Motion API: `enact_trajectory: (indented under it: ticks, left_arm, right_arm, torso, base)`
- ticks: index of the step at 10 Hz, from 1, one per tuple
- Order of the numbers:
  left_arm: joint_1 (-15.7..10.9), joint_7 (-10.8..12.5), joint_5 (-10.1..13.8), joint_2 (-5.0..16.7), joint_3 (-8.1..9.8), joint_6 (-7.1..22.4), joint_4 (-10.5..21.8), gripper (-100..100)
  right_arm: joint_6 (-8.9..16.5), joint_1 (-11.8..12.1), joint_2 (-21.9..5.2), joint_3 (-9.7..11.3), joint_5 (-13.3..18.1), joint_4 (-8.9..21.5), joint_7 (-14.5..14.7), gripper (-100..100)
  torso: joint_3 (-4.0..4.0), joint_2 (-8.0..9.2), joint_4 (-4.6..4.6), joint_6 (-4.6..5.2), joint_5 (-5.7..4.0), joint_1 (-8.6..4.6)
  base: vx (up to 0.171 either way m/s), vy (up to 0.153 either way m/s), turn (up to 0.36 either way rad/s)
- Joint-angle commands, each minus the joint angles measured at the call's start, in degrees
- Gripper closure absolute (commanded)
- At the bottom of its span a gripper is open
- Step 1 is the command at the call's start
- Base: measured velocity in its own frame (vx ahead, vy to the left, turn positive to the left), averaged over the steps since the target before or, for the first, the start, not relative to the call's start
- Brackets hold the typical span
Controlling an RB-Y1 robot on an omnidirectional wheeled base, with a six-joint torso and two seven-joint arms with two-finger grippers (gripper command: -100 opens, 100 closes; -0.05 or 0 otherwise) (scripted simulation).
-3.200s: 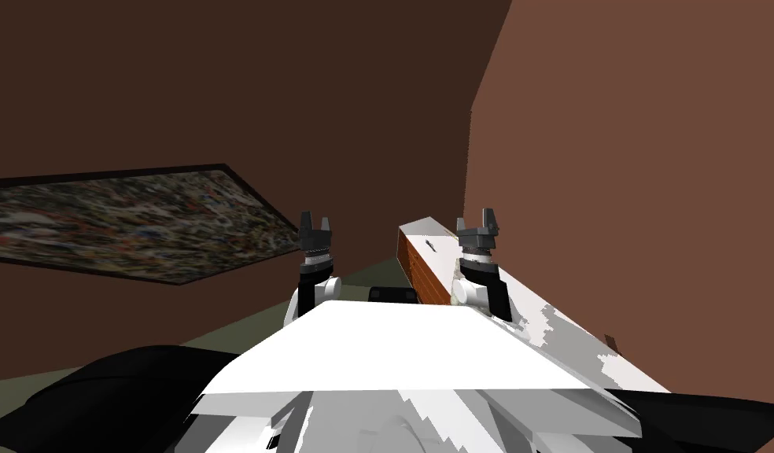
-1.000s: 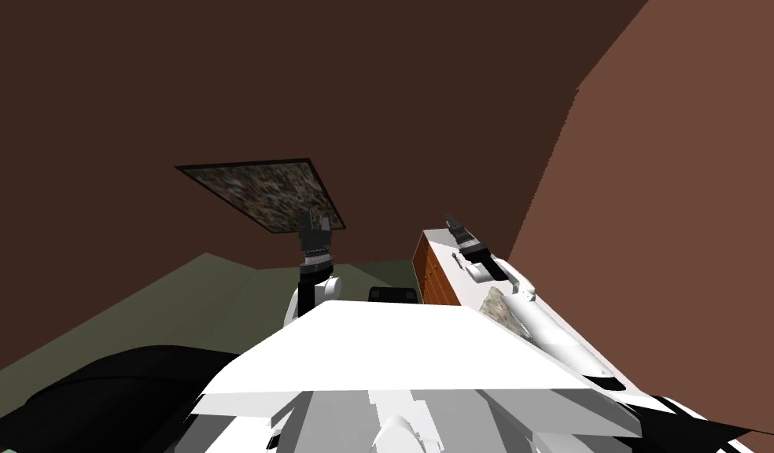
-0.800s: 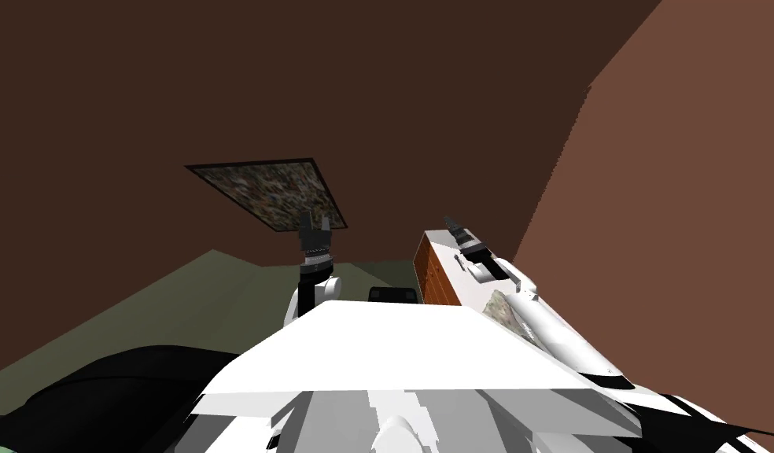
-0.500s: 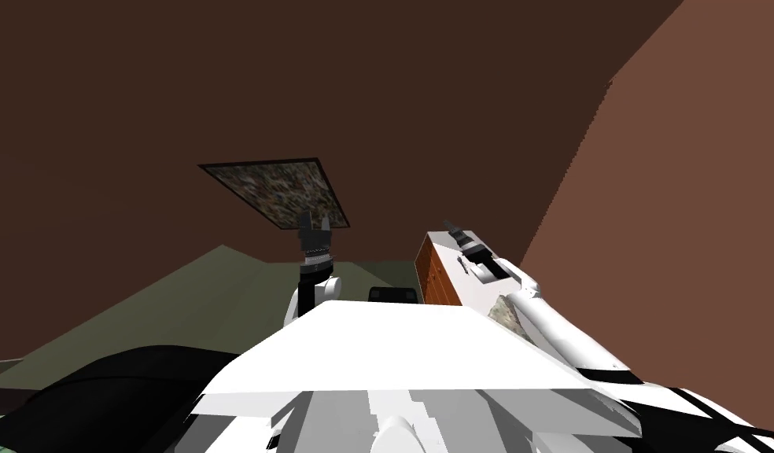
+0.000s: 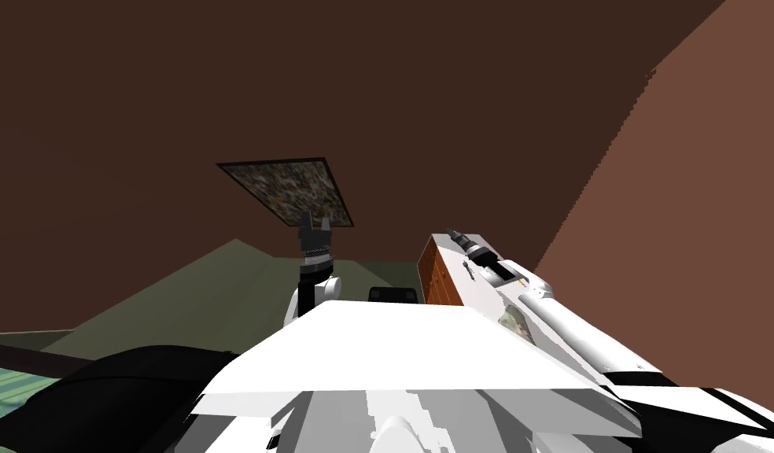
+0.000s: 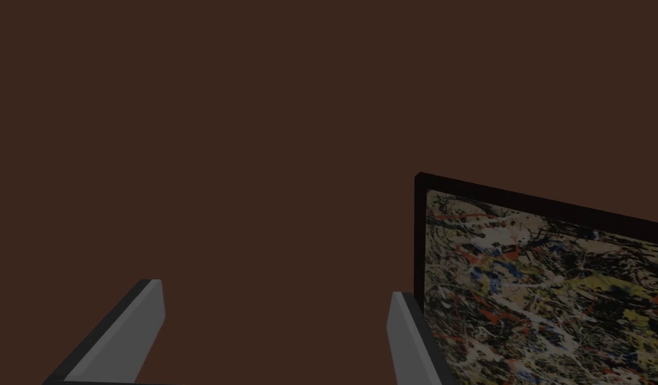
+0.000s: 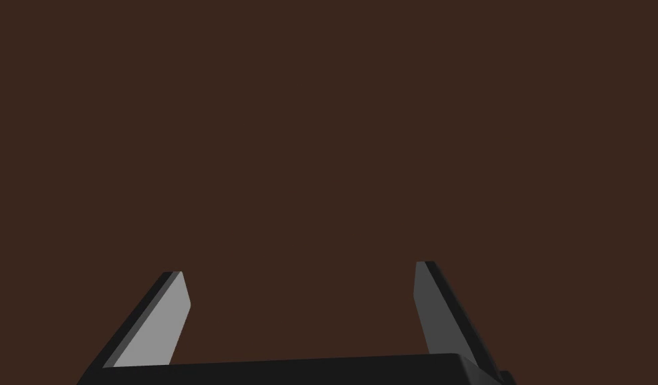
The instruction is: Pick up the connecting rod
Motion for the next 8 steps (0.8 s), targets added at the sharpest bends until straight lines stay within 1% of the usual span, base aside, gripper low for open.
enact_trajectory:
  ticks: [1,2,3,4,5,6,7,8]
  left_arm:
    - [0.0,0.0,0.0,0.0,0.0,0.0,0.0,0]
    - [0.0,0.0,0.0,0.0,0.0,0.0,0.0,0]
    - [0.0,0.0,0.0,0.0,0.0,0.0,0.0,0]
    - [0.0,0.0,0.0,0.0,0.0,0.0,0.0,0]
    - [0.0,0.0,0.0,0.0,0.0,0.0,0.0,0]
    - [0.0,0.0,0.0,0.0,0.0,0.0,0.0,0]
    - [0.0,0.0,0.0,0.0,0.0,0.0,0.0,0]
    - [0.0,0.0,0.0,0.0,0.0,0.0,0.0,0]
  right_arm:
    - [-0.2,-0.3,-1.2,0.8,0.5,2.9,-0.1,-100]
    - [-0.2,-0.3,-1.2,0.8,0.5,3.0,-0.1,-100]
    - [-0.1,-0.3,-3.3,2.4,1.7,4.5,-0.3,-100]
    - [-0.1,-0.3,-3.3,2.4,1.7,5.7,-0.3,-100]
    - [-0.1,-0.3,-3.3,2.4,1.7,6.3,-0.3,-100]
    - [-0.1,-0.3,-5.3,4.1,3.0,8.0,-0.5,-100]
    - [-0.1,-0.3,-5.3,4.1,3.0,9.5,-0.5,-100]
    - [-0.2,-0.2,-7.1,5.9,4.2,12.2,-0.8,-100]
  torso:
    - [0.0,0.0,0.0,0.0,0.0,0.0]
    - [0.01,0.01,0.0,0.02,0.0,0.01]
    - [0.02,0.04,0.01,0.03,0.0,0.01]
    - [0.02,0.03,0.01,0.0,0.01,0.02]
    - [0.01,0.02,0.0,0.02,0.0,0.02]
    - [0.03,0.05,0.01,0.03,0.0,0.01]
    - [0.01,0.02,0.0,0.0,0.0,0.03]
    - [0.01,0.02,0.0,0.02,0.0,0.02]
  base:
    - [0.021,0.004,0.075]
    - [0.009,0.002,0.001]
    - [0.016,0.007,0.109]
    - [0.018,0.004,0.07]
    - [0.009,0.003,-0.002]
    - [0.017,0.01,0.105]
    - [0.019,0.006,0.06]
    - [0.031,0.009,0.099]
